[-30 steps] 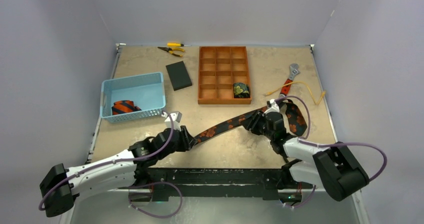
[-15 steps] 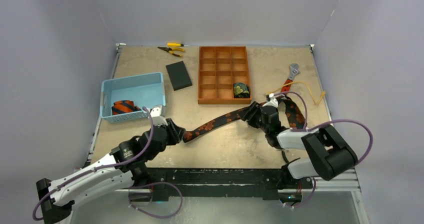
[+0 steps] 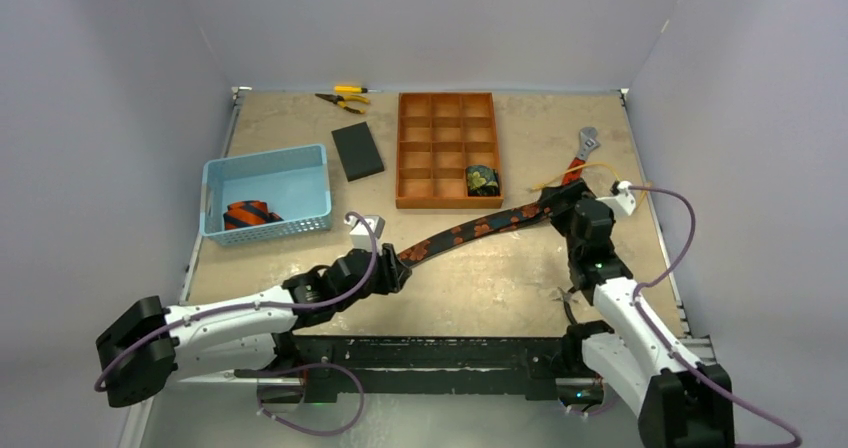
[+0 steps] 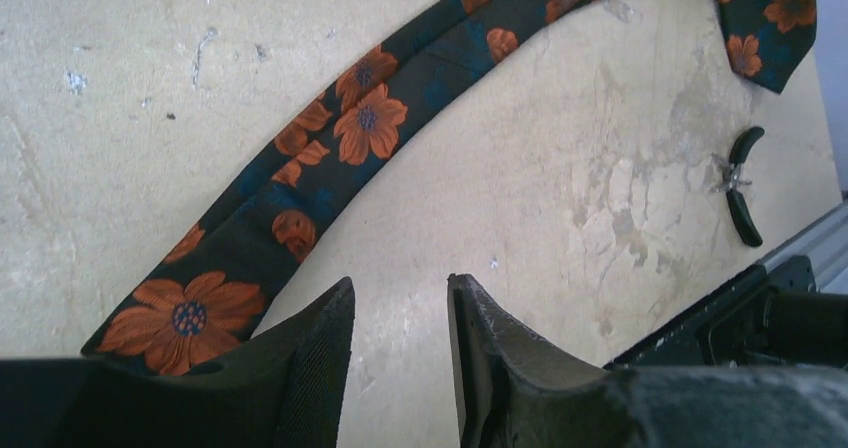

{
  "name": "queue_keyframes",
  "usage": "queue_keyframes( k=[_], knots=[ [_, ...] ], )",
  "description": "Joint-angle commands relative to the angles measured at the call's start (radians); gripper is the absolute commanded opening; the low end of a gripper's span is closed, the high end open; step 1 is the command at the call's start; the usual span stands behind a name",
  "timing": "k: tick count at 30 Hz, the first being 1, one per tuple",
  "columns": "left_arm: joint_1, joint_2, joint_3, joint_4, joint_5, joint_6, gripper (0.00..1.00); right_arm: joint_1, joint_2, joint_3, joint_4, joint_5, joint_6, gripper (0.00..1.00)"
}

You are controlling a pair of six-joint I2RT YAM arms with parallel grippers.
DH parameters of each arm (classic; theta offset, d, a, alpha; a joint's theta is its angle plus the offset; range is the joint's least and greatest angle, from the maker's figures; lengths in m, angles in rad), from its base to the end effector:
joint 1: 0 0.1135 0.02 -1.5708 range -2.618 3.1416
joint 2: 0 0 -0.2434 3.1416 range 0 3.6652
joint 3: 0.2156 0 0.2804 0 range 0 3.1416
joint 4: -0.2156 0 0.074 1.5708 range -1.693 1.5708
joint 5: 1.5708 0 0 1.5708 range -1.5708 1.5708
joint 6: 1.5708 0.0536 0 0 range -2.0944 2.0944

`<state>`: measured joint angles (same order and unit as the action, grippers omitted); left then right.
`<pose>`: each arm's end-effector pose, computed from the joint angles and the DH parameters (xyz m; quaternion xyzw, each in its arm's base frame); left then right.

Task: Roll the ties
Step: Flatten out the tie at the center of the board.

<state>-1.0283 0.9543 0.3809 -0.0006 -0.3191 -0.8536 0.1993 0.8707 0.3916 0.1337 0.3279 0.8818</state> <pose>0.1418 -0.2027 0.1461 0.0000 0.8705 -0.2992 0.3908 0.2497 0.0328 0.1844 0.3586 0.7292 0.1775 0.5552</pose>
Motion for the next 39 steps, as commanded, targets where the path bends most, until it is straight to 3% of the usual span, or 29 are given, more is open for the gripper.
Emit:
queue_keyframes(
  k=[1, 8, 13, 17, 19, 23, 30, 31, 32, 34, 35, 39],
  knots=[
    [0.001, 0.067, -0.017, 0.308, -0.109, -0.029, 0.39, -0.077, 0.034, 0.045, -0.109, 0.035, 0.045, 0.88],
    [0.068, 0.305, 0.104, 0.329, -0.128, -0.006, 0.39, -0.128, 0.277, 0.13, -0.018, 0.051, 0.142, 0.88],
    [0.175, 0.487, 0.056, 0.402, 0.034, -0.102, 0.33, -0.159, 0.423, 0.233, -0.025, 0.082, 0.145, 0.86],
    [0.184, 0.566, 0.024, 0.425, 0.042, -0.121, 0.27, -0.167, 0.49, 0.289, -0.033, 0.124, 0.106, 0.83],
    [0.188, 0.589, 0.016, 0.427, 0.045, -0.119, 0.24, -0.169, 0.508, 0.3, -0.004, 0.13, 0.064, 0.73],
    [0.195, 0.619, -0.008, 0.441, 0.057, -0.116, 0.18, -0.17, 0.504, 0.312, 0.044, 0.126, -0.025, 0.41],
    [0.199, 0.675, -0.035, 0.482, 0.088, -0.117, 0.1, -0.169, 0.359, 0.234, 0.162, 0.108, -0.179, 0.22],
    [0.2, 0.682, -0.038, 0.489, 0.092, -0.119, 0.09, -0.169, 0.344, 0.219, 0.182, 0.089, -0.186, 0.24],
    [0.199, 0.686, -0.042, 0.496, 0.096, -0.119, 0.09, -0.169, 0.34, 0.207, 0.187, 0.076, -0.175, 0.33],
    [0.199, 0.687, -0.047, 0.498, 0.099, -0.12, 0.08, -0.171, 0.355, 0.206, 0.12, 0.056, -0.117, 0.67],
    [0.2, 0.684, -0.049, 0.497, 0.098, -0.119, 0.07, -0.175, 0.369, 0.21, 0.084, 0.065, -0.092, 0.74],
    [0.2, 0.658, -0.064, 0.476, 0.093, -0.11, 0.04, -0.232, 0.416, 0.189, 0.051, 0.004, -0.025, 0.84]
  ],
)
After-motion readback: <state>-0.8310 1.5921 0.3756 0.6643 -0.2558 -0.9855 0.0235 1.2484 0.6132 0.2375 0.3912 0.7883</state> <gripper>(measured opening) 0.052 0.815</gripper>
